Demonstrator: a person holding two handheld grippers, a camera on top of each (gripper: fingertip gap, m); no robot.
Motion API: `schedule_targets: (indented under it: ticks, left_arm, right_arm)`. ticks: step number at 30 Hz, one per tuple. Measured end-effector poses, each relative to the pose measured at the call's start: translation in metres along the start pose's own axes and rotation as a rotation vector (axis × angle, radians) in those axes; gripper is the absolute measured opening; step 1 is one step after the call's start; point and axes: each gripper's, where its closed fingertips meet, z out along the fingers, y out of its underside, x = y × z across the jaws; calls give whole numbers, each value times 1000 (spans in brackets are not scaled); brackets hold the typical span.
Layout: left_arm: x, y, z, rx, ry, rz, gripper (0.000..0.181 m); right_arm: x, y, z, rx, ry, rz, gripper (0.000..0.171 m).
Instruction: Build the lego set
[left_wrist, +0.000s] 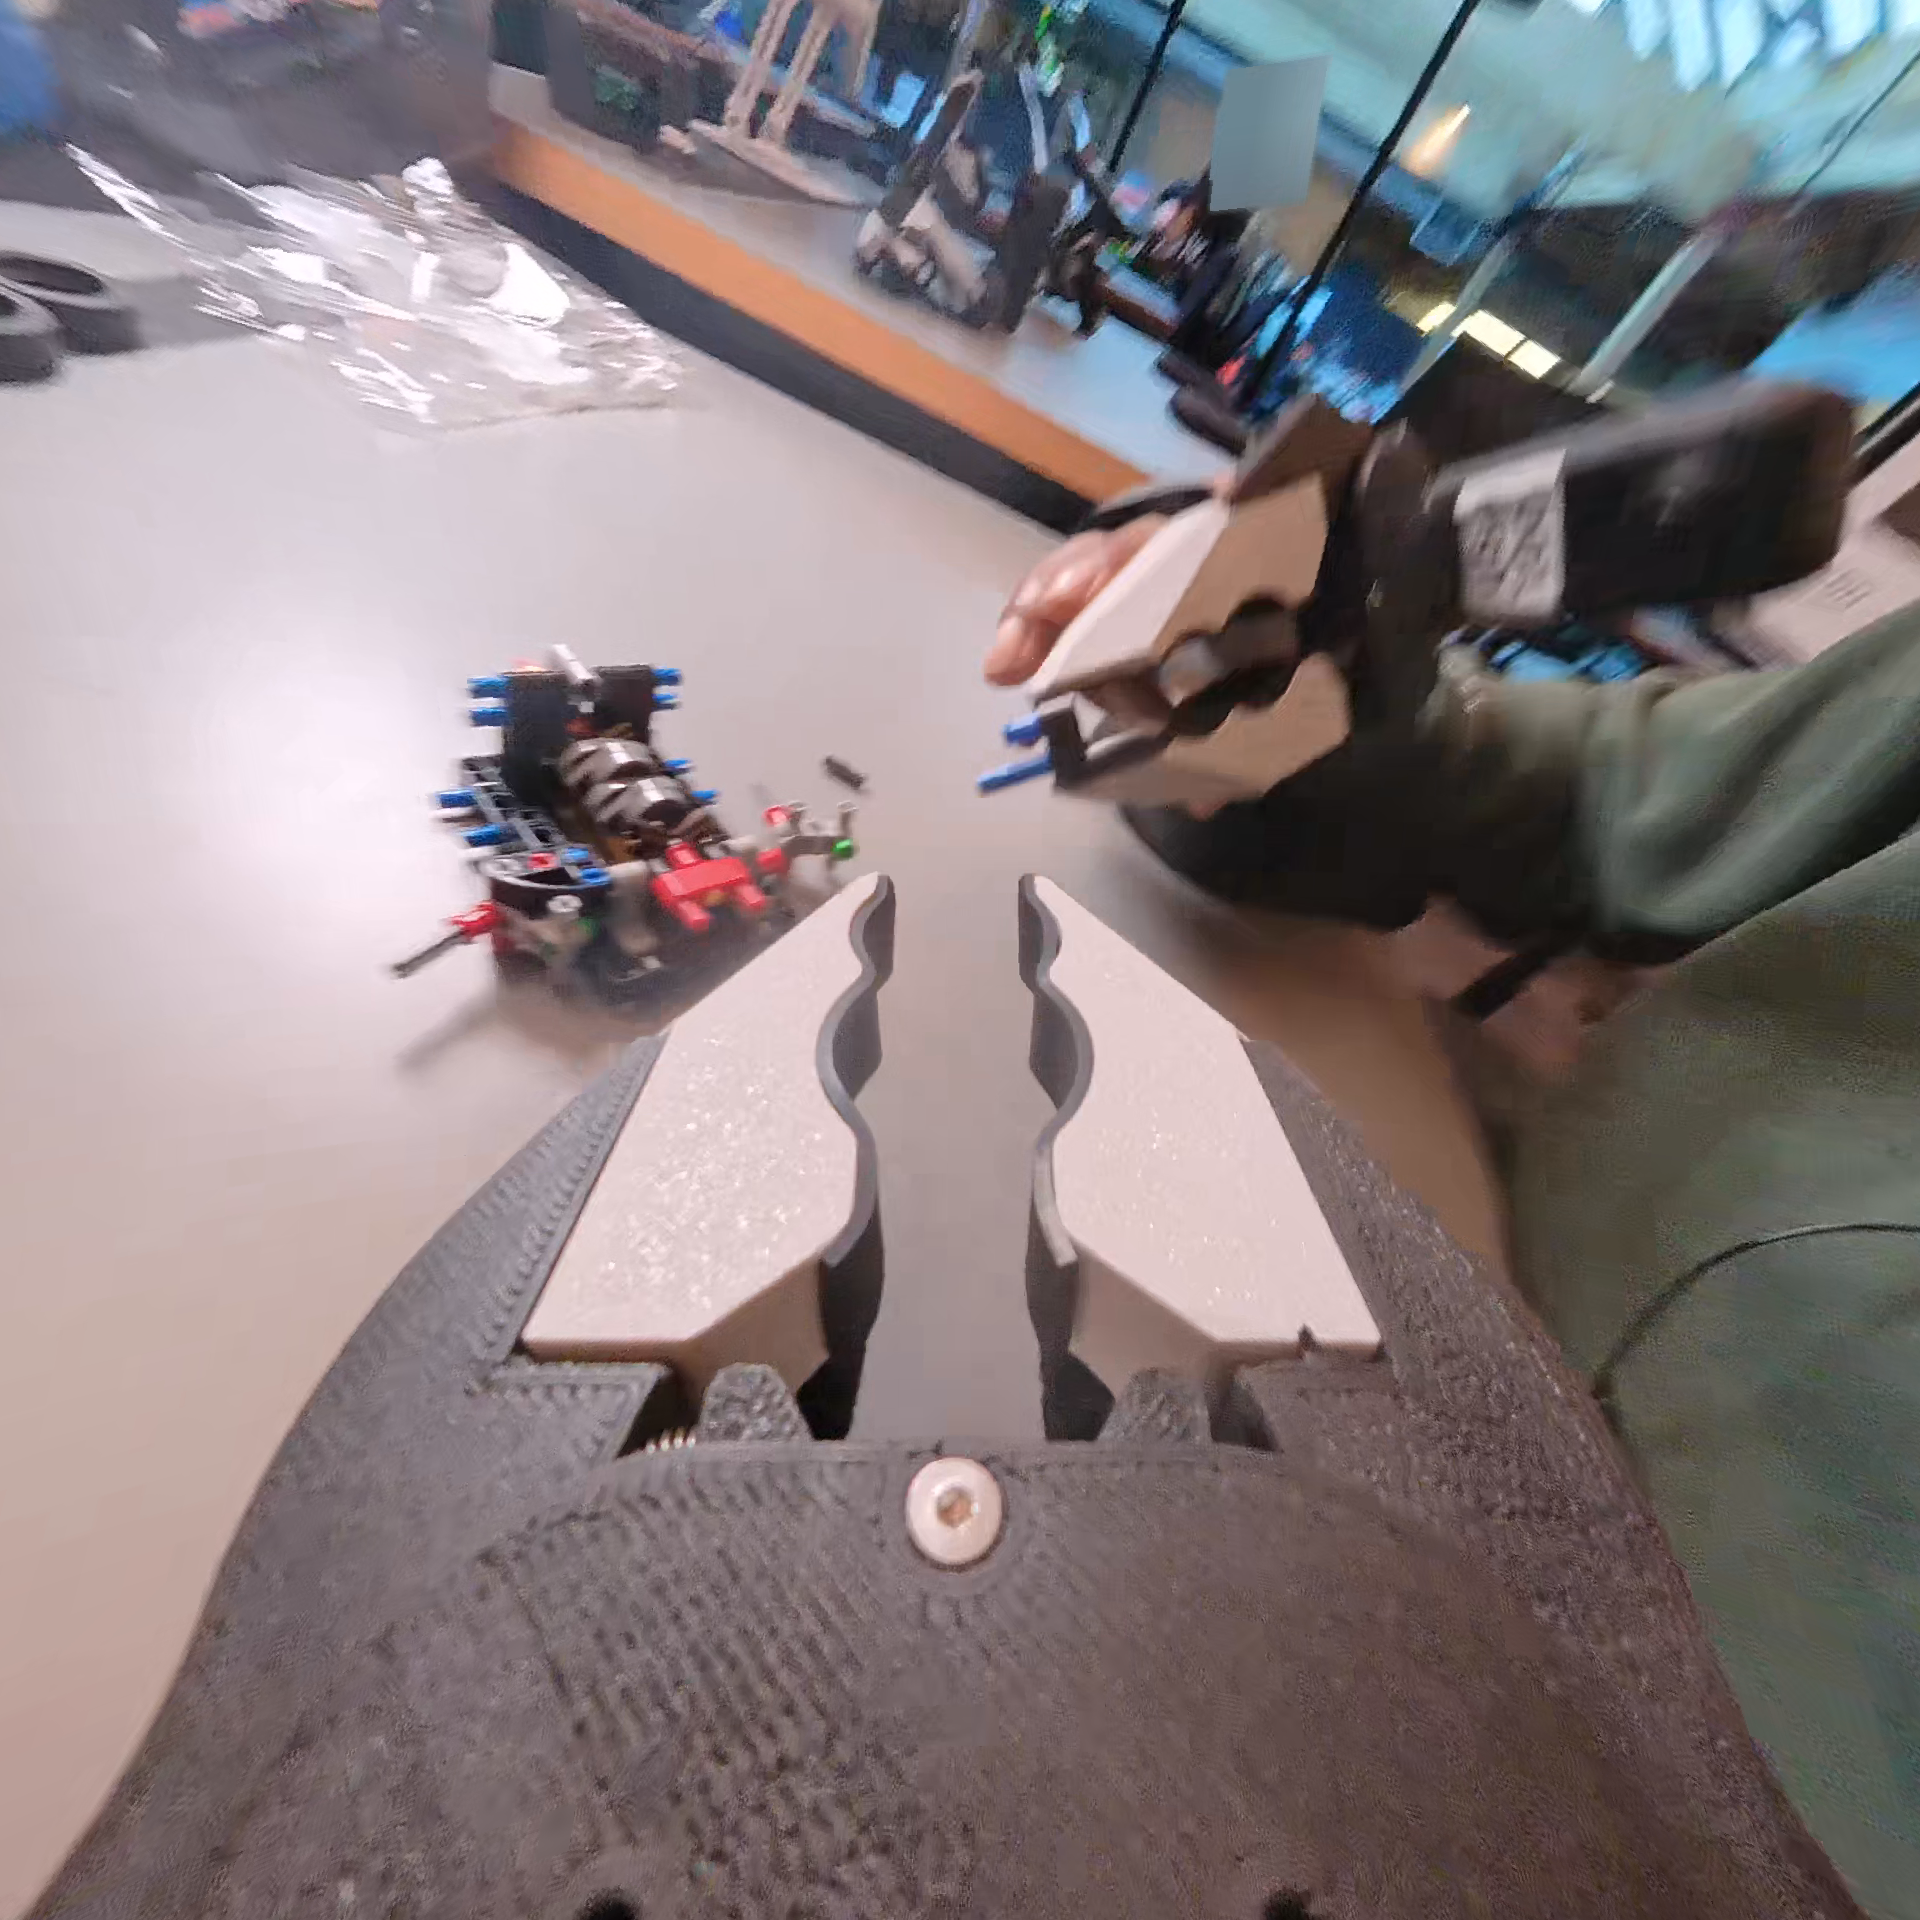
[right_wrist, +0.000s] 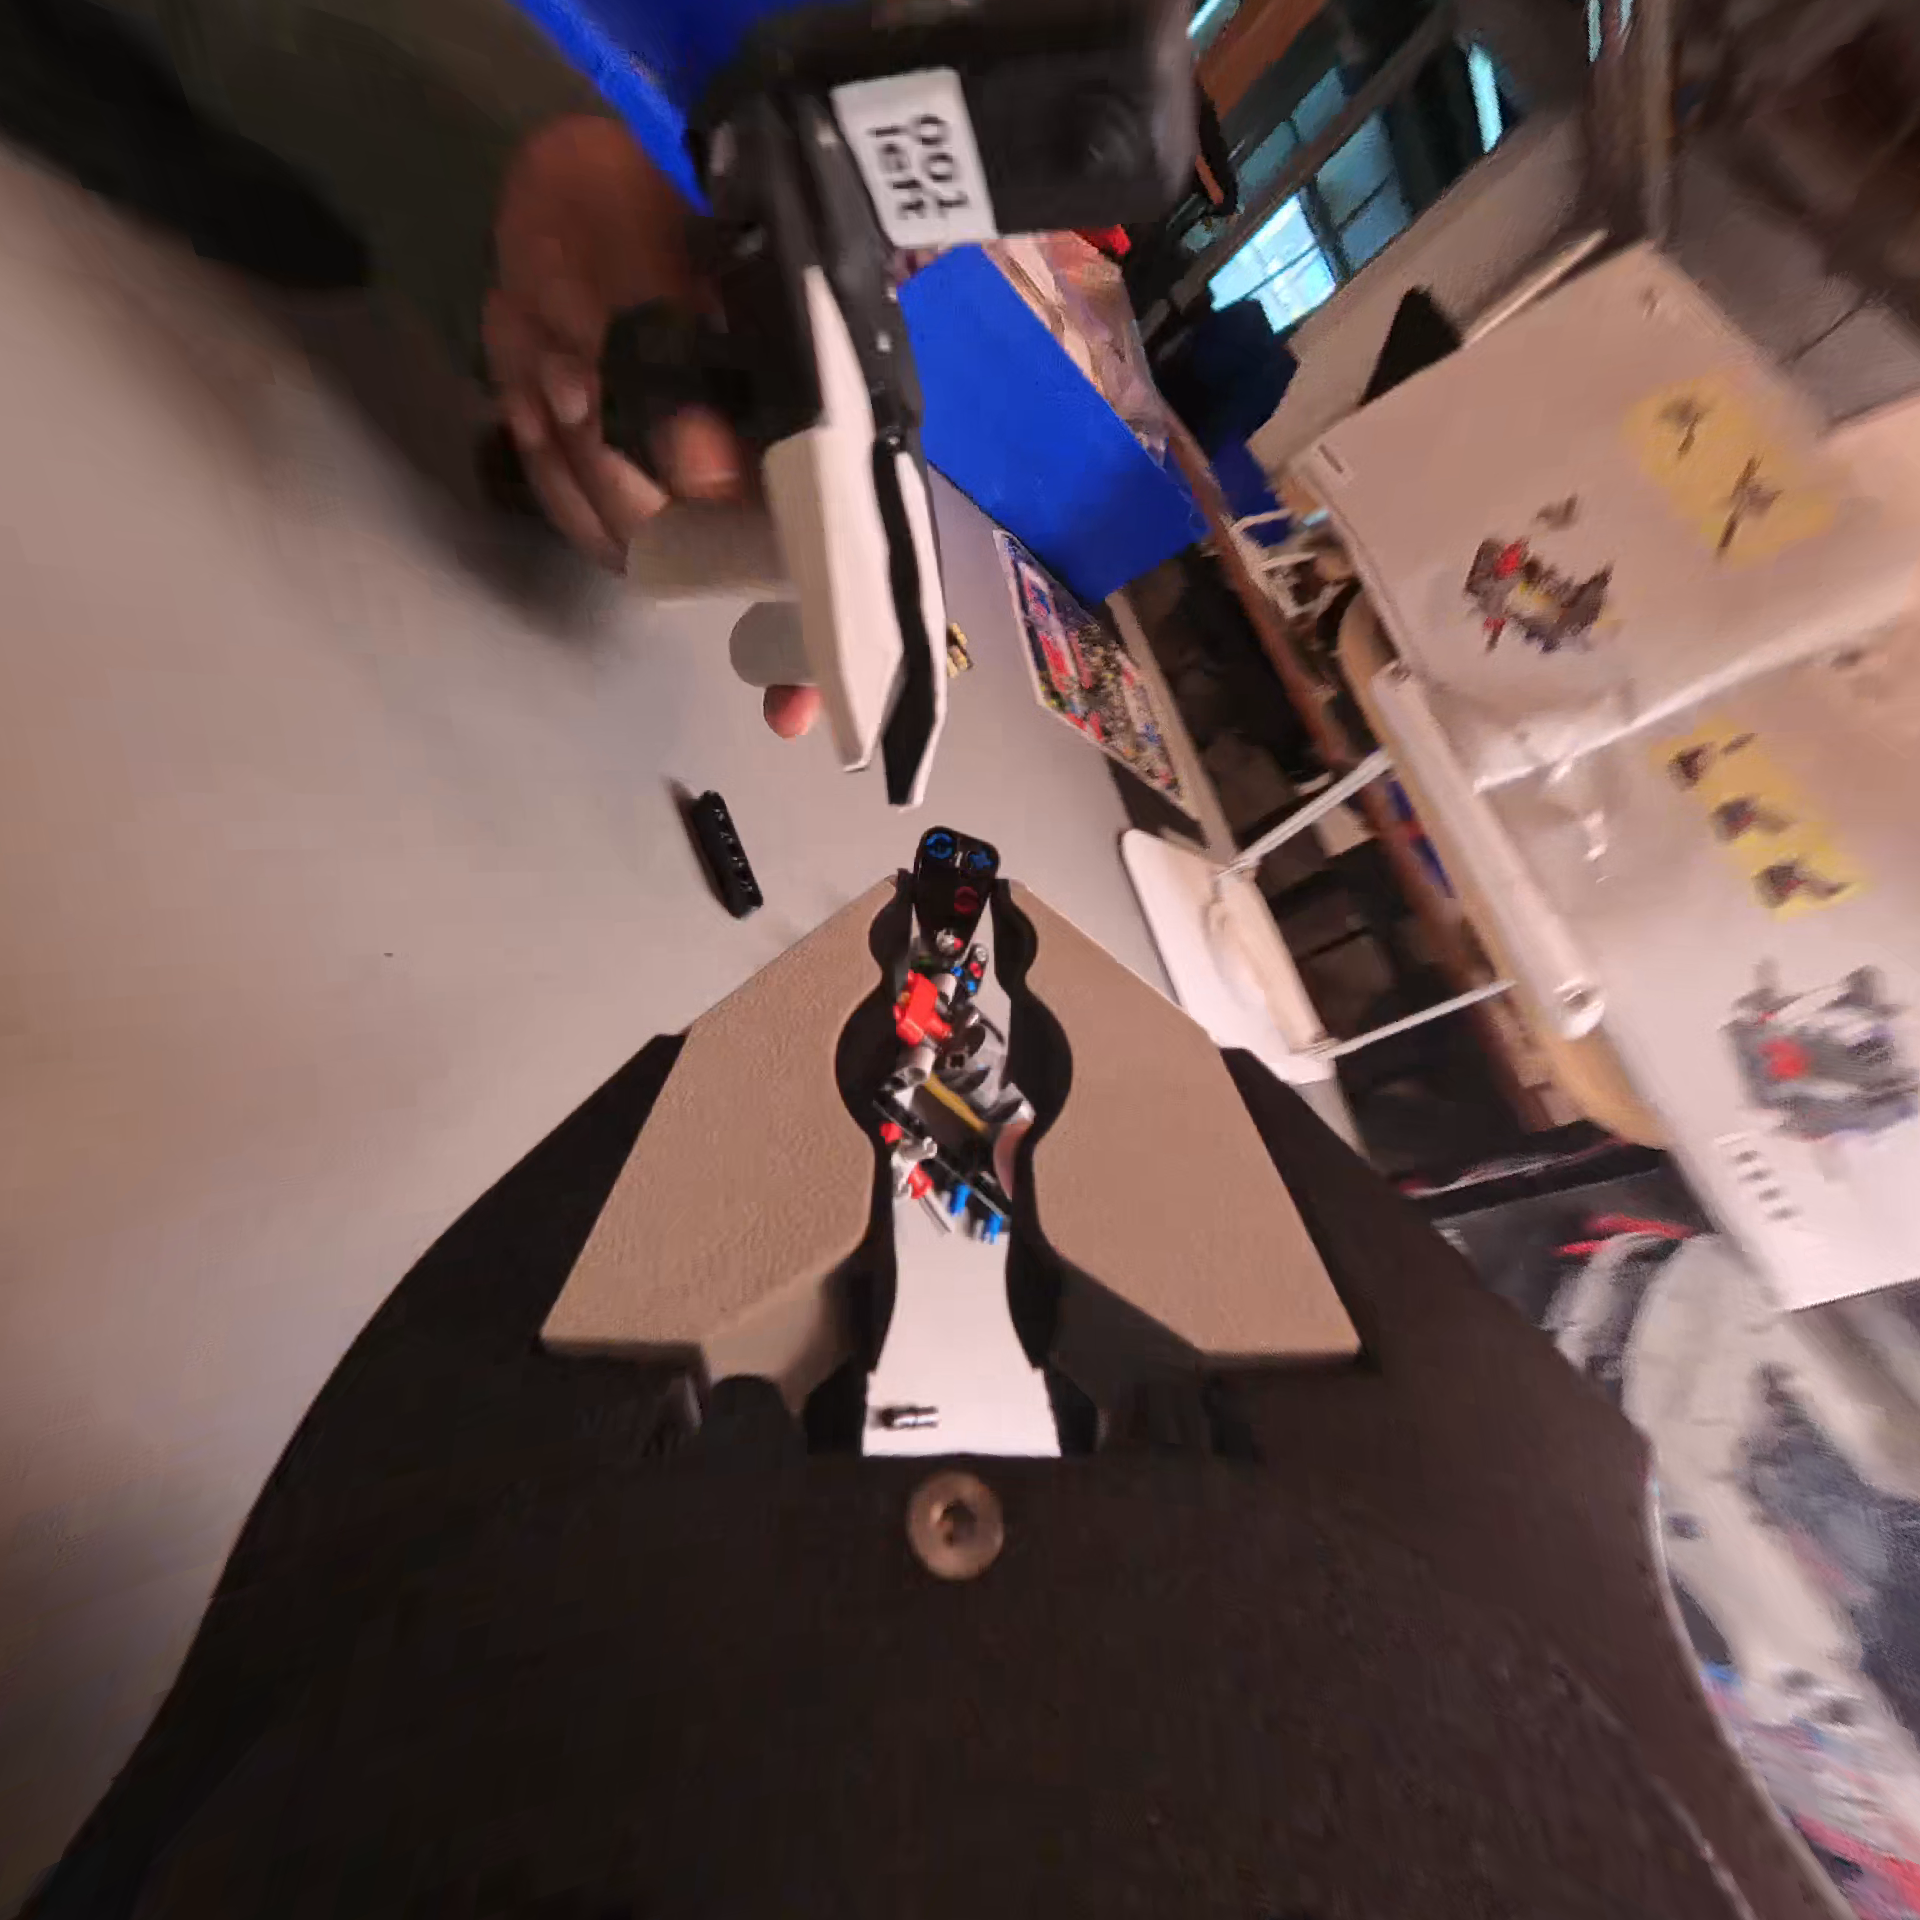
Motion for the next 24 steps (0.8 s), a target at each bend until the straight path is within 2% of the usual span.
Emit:
schedule_targets:
  ticks: [4,8,11,17,21,24]
  left_arm:
    - [14,1,5,4,90,-122,26]
    - [20,5,12,-10,111,-190,24]
    - [22,4,15,4,135,-279,23]
    - [23,2,13,33,201,-351,17]
    - [35,-6,7,75,336,-411,17]
    - [43,-15,1,117,467,-540,24]
  right_arm:
    - [-8,-9,9,-22,78,-213,12]
    - [-14,-4,18,-100,164,-495,12]
    - [-19,-7,22,-100,214,-623,11]
    - [-20,-14,20,-39,255,-666,11]
    - [-19,-26,13,25,283,-660,11]
    - [-19,-33,9,54,307,-684,12]
